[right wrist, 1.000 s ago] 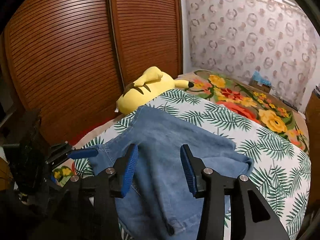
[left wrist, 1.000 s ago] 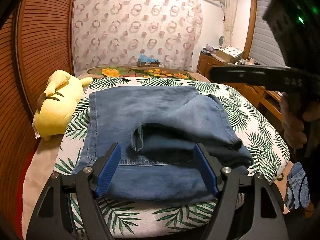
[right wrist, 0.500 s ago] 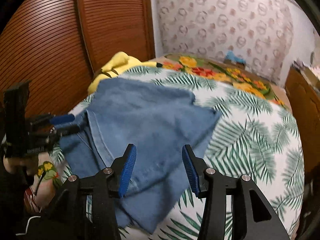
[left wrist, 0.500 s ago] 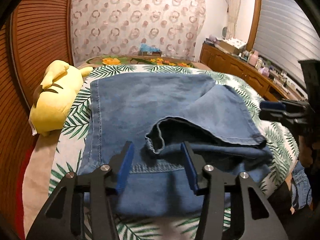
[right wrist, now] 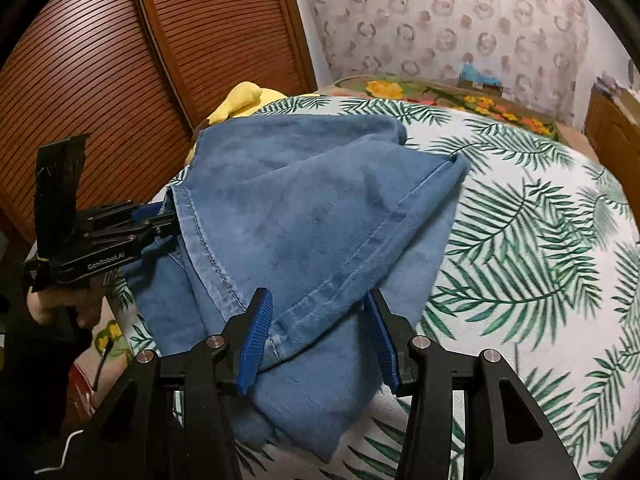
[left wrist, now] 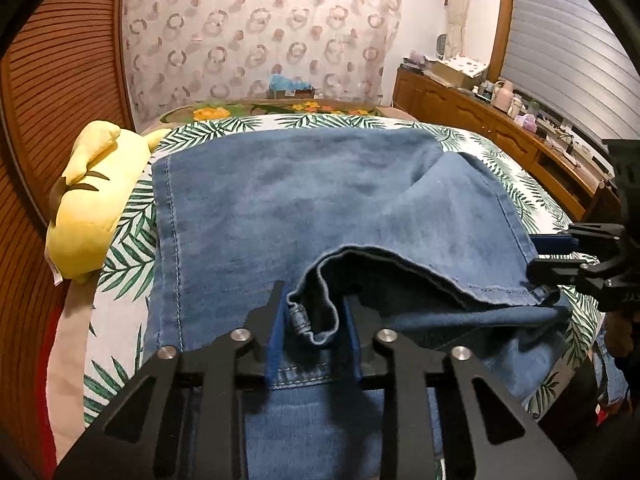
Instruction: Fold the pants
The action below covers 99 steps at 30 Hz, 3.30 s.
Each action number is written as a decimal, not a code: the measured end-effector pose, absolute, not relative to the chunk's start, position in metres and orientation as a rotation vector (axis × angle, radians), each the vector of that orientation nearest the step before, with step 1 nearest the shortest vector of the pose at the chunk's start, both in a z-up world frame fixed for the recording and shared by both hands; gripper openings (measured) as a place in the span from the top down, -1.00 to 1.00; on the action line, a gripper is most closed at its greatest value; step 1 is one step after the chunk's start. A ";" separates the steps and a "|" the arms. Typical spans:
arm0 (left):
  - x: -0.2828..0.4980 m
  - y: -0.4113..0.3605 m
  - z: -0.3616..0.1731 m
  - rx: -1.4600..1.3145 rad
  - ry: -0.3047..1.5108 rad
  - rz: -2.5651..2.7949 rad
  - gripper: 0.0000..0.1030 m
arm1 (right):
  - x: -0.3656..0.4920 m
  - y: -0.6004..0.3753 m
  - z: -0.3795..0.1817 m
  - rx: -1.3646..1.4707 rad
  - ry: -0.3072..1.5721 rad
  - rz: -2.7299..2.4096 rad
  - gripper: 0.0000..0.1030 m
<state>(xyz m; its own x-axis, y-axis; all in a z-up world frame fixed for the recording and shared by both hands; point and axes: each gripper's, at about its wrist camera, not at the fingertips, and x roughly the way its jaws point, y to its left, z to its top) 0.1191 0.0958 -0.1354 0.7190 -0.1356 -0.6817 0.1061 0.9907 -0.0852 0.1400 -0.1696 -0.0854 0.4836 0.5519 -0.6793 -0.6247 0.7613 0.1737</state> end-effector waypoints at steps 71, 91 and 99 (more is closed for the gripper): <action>0.050 0.142 -0.129 -0.185 0.760 -0.004 0.44 | 0.274 0.007 -0.020 -0.304 0.644 0.809 0.09; 0.049 0.159 -0.132 -0.202 0.743 0.049 0.15 | 0.247 0.000 -0.062 -0.454 0.632 0.774 0.08; 0.046 0.161 -0.125 -0.203 0.724 0.048 0.13 | 0.259 0.032 -0.059 -0.437 0.615 0.791 0.08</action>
<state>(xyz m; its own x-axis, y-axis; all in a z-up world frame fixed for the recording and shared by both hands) 0.0462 0.1611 -0.1253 0.7490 -0.0270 -0.6620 -0.1132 0.9793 -0.1680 0.2593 0.0324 -0.0595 0.5463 0.5207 -0.6561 -0.7640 0.6308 -0.1355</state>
